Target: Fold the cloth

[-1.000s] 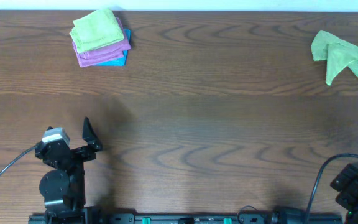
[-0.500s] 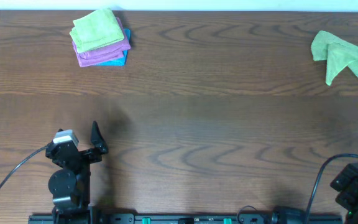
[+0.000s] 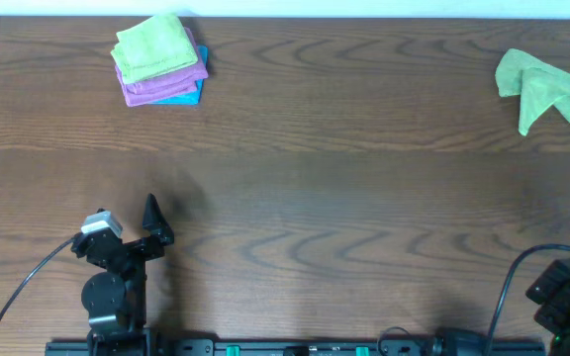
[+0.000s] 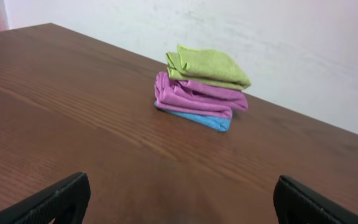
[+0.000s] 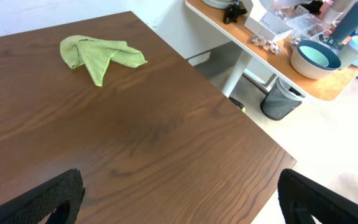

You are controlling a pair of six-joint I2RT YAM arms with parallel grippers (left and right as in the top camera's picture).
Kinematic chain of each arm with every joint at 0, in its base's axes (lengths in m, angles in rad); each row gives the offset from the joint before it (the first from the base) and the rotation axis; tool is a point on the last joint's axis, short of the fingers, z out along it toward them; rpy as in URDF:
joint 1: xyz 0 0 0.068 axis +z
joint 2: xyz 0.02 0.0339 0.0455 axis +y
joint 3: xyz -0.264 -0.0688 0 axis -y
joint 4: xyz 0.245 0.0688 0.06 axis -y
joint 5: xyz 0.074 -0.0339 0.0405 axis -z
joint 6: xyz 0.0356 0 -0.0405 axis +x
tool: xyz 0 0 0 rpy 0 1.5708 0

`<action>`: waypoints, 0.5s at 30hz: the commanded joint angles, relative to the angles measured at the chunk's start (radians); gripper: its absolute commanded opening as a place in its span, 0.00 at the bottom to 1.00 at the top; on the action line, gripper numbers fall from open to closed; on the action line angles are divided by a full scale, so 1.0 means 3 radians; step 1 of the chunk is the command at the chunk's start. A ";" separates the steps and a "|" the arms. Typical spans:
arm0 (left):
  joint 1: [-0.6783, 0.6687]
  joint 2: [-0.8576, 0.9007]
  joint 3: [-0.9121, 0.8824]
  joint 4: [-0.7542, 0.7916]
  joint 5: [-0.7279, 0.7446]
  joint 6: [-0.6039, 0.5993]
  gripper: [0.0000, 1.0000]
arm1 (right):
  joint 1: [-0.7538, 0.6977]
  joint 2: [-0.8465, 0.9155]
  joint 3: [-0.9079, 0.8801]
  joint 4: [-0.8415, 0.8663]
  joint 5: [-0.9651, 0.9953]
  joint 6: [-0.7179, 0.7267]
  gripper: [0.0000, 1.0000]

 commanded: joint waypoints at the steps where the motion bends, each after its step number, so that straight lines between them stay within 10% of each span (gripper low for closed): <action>1: 0.0001 -0.0050 -0.0057 -0.0181 -0.0071 -0.0045 0.95 | -0.0003 -0.0020 -0.0004 0.0000 0.0046 0.0039 0.99; 15: -0.0350 -0.0197 -0.0056 -0.0178 -0.0072 0.0017 0.95 | -0.0003 -0.0020 -0.0004 0.0000 0.0046 0.0039 0.99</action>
